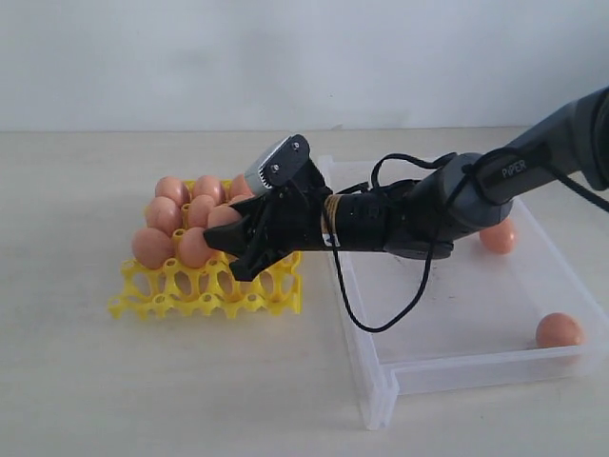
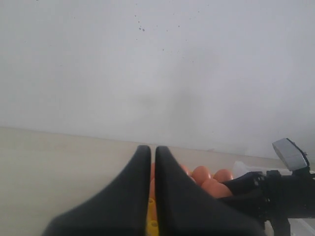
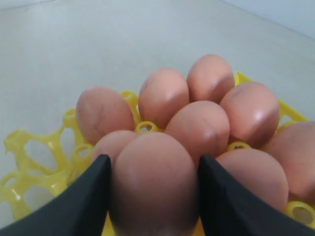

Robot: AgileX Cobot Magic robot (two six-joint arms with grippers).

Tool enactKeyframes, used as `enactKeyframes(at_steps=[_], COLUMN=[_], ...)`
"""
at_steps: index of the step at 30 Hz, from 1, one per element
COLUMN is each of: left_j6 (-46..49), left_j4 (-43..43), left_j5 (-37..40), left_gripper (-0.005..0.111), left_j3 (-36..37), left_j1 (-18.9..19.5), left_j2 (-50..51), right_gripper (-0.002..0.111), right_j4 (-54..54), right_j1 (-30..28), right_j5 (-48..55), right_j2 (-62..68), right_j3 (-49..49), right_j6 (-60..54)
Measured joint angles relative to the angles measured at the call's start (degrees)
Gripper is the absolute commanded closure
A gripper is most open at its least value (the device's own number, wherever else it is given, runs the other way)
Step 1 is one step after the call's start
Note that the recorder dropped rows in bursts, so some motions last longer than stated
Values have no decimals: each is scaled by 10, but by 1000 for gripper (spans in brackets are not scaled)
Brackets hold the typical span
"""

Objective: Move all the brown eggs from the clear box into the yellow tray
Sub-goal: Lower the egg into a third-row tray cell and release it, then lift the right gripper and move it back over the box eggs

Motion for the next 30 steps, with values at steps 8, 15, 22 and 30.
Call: enactKeyframes(at_steps=[8,15,22,30], left_j6=[0,0,0,0], left_j4=[0,0,0,0], left_j5=[0,0,0,0], left_gripper=[103,103,103,103], left_j3=[0,0,0,0], left_j1=[0,0,0,0], left_j2=[0,0,0,0], right_gripper=[56,50,50,61], right_j4=[-10,0,4,8], right_j1=[3,3,3,2], right_j5=[25,32,43,140], right_j2=[0,0,-16,-108], right_j3=[0,0,0,0], right_j6=[18,35,40,41])
